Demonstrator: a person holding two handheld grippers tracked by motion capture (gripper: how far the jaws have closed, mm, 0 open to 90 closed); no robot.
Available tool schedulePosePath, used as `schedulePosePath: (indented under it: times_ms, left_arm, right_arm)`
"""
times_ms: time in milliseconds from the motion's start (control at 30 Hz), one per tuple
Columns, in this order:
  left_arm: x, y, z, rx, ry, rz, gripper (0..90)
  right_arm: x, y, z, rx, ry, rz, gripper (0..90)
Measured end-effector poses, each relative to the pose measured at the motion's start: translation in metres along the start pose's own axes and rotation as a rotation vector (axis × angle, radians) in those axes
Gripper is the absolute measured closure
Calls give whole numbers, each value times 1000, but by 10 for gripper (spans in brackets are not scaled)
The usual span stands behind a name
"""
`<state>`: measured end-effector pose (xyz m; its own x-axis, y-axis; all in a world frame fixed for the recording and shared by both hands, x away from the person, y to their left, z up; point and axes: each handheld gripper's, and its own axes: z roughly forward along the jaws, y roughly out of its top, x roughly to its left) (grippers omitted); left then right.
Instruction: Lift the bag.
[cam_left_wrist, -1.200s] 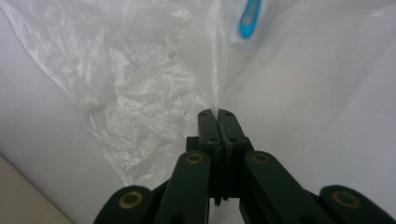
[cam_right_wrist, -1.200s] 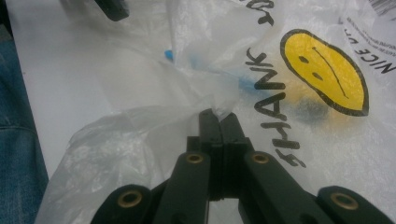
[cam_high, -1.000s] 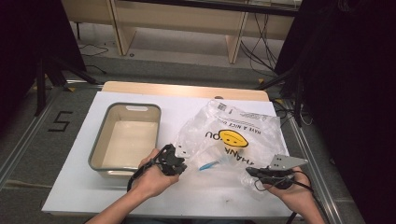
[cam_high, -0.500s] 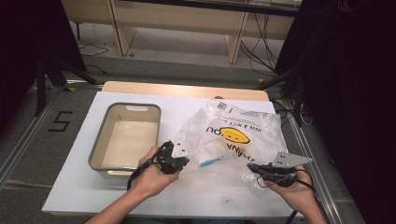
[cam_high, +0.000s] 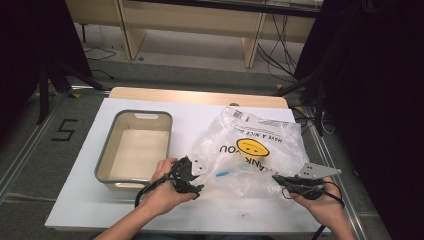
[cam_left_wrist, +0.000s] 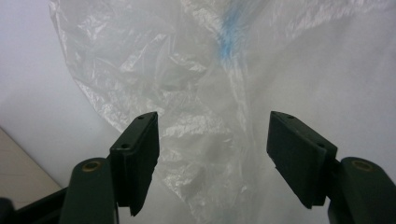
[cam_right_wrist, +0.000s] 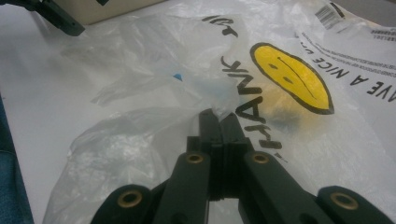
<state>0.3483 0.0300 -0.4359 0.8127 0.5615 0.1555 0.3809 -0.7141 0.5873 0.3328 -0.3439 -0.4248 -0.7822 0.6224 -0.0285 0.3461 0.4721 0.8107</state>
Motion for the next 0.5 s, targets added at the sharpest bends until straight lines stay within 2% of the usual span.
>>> schedulePosePath:
  times_ms: [67, 133, 267, 400, 467, 500]
  left_arm:
    - [-1, -2, 3, 33, -21, 4, 327]
    - [-2, -5, 8, 87, -39, 18, 315]
    - [-7, -11, 18, 179, -66, 15, 313]
    - [-4, -14, 26, 219, -53, -21, 361]
    - [-1, -15, 27, 223, -66, -79, 359]
    - [0, -16, 26, 220, -67, -93, 375]
  right_arm:
    - [-2, -2, -1, 3, -9, 5, 900]
    - [-4, -3, -1, 6, -14, 8, 900]
    - [-6, -4, -2, 7, -21, 11, 900]
    - [-6, -5, -3, 9, -23, 14, 900]
    - [-6, -5, -3, 8, -23, 13, 900]
    - [-6, -5, -4, 8, -23, 11, 900]
